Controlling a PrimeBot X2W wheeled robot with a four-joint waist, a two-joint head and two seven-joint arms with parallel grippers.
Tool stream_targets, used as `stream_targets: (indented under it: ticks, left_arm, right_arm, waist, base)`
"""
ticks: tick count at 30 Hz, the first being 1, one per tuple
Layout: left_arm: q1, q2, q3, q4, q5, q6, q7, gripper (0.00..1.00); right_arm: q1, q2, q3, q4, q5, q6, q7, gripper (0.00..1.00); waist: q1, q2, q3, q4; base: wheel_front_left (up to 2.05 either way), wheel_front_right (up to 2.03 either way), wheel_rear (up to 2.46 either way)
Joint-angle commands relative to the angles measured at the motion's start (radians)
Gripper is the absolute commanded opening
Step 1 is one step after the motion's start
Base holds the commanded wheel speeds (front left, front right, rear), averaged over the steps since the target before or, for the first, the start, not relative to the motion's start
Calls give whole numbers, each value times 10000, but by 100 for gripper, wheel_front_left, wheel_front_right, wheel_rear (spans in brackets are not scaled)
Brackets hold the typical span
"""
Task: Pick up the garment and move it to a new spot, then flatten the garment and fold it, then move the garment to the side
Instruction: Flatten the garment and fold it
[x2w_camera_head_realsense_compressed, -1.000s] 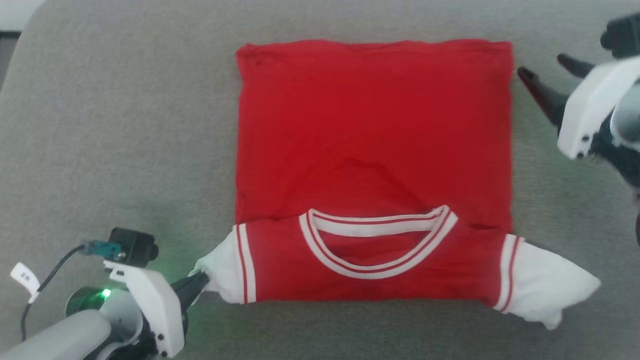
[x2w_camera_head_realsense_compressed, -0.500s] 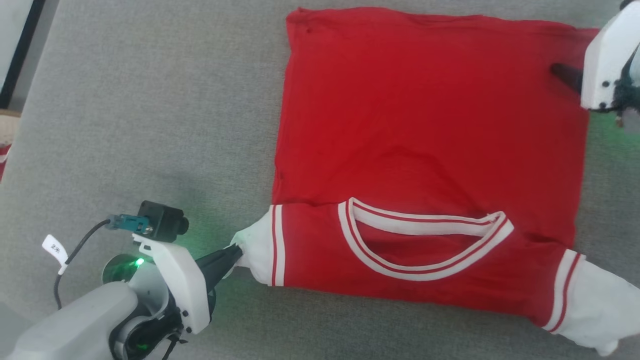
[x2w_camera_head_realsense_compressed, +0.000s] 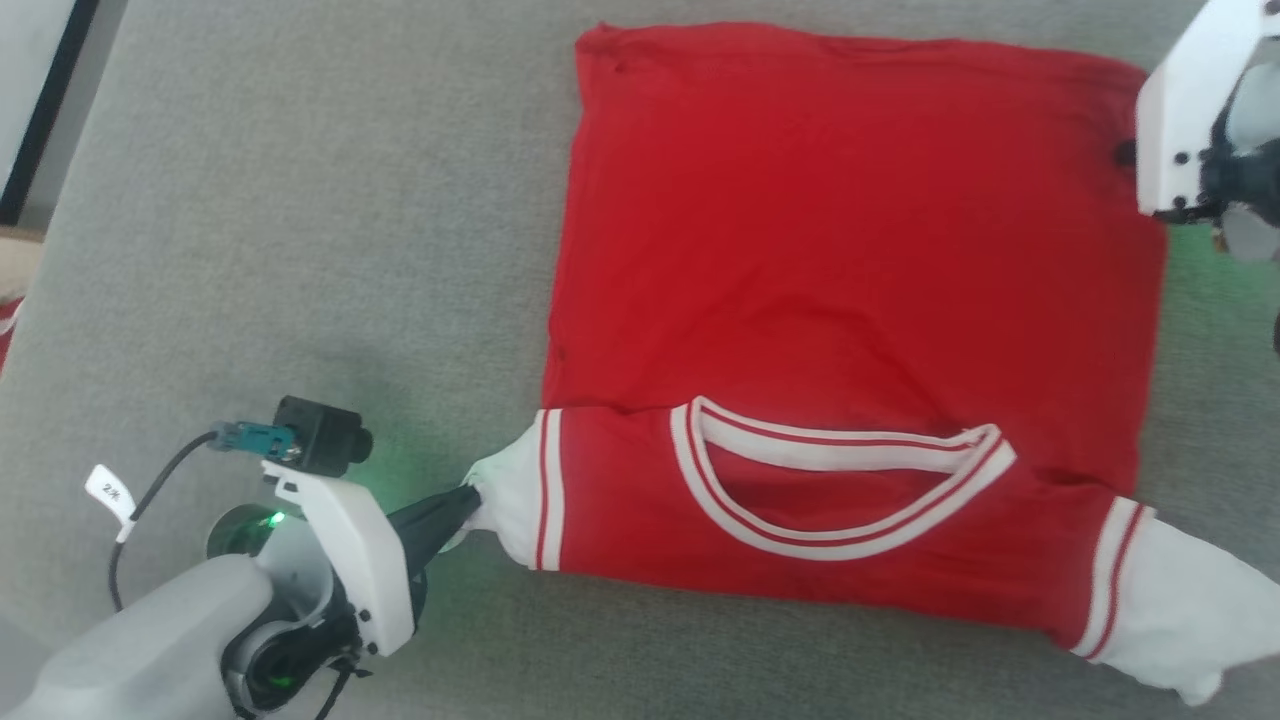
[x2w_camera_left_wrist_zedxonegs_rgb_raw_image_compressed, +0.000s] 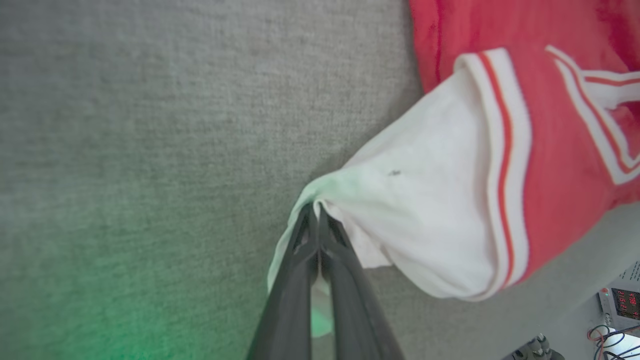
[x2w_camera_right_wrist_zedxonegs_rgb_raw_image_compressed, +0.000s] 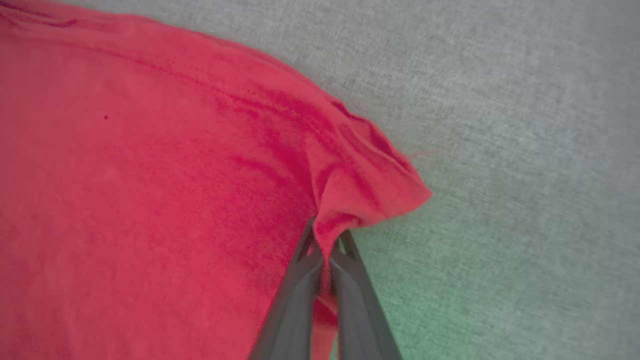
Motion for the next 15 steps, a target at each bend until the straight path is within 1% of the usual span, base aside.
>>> stream_targets:
  ticks: [1,5,8,14,15]
  left_arm:
    - [-2,43,129,597,17,379,-45,0]
    - [163,356,204,553,-67,513,-125,0]
    - [337,601,273,405,-160,587,-143,0]
    - [644,1060,326,-28,-281,780,-201,0]
    - [702,1172,342,-196,-308,853,-182,0]
  right_arm:
    - [338,-6,160,13,67,-3,148,0]
    - [539,-145,660,-1011,536,-3,119,0]
    - [1021,-390,1031,-1972,1033,-3,192,0]
    - [2303,-1089,1504,-4252,2170,-3,495,0]
    - [2893,-1388,1544,-5058,2435,-3,671,0]
  waist:
    - [0,-1,-184,-198]
    - [0,-1,-553,-651]
    - [0,-1,-812,-1025]
    - [0,-1,-1242,-1774]
    - [0,-1,-1339,-1965]
  base:
    - [0,0,0]
    - [0,0,0]
    - [0,0,0]
    - [0,0,0]
    - [0,0,0]
